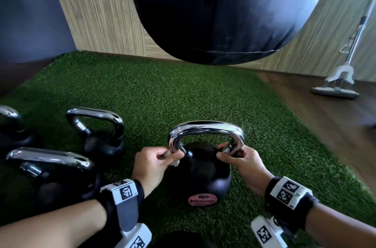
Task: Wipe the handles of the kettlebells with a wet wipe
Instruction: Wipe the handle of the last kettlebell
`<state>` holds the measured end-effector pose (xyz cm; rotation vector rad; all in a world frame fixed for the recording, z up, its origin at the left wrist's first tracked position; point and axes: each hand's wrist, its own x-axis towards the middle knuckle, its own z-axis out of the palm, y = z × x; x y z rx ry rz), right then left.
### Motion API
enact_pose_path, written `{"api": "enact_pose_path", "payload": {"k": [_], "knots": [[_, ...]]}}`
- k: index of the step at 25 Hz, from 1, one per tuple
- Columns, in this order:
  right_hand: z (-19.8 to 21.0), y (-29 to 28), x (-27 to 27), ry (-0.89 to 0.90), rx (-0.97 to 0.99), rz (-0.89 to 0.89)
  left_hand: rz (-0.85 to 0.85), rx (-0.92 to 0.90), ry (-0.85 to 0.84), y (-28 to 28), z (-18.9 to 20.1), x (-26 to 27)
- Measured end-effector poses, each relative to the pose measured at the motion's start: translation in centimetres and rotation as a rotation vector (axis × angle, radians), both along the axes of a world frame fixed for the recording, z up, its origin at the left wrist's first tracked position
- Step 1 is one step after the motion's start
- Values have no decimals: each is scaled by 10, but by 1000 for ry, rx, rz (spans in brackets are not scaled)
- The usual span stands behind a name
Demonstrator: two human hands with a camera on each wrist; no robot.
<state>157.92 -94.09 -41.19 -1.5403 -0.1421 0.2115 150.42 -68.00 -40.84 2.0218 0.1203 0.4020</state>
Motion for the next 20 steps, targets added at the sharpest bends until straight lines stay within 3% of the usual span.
{"api": "enact_pose_path", "payload": {"k": [6,10,13,16,20], "knots": [[17,-13,-22,-13,-241,43,60,69,-26,-1,-3,10],[23,-23,-61,-97,-463,69,64,115,-19,-7,0,51],[34,-9,-73,-166,-600,186,-37,173,-50,-22,15,81],[39,4,-49,-183,-697,297,-107,300,-62,-33,34,97],[26,11,-10,-145,-601,118,-299,207,64,-24,35,90]]}}
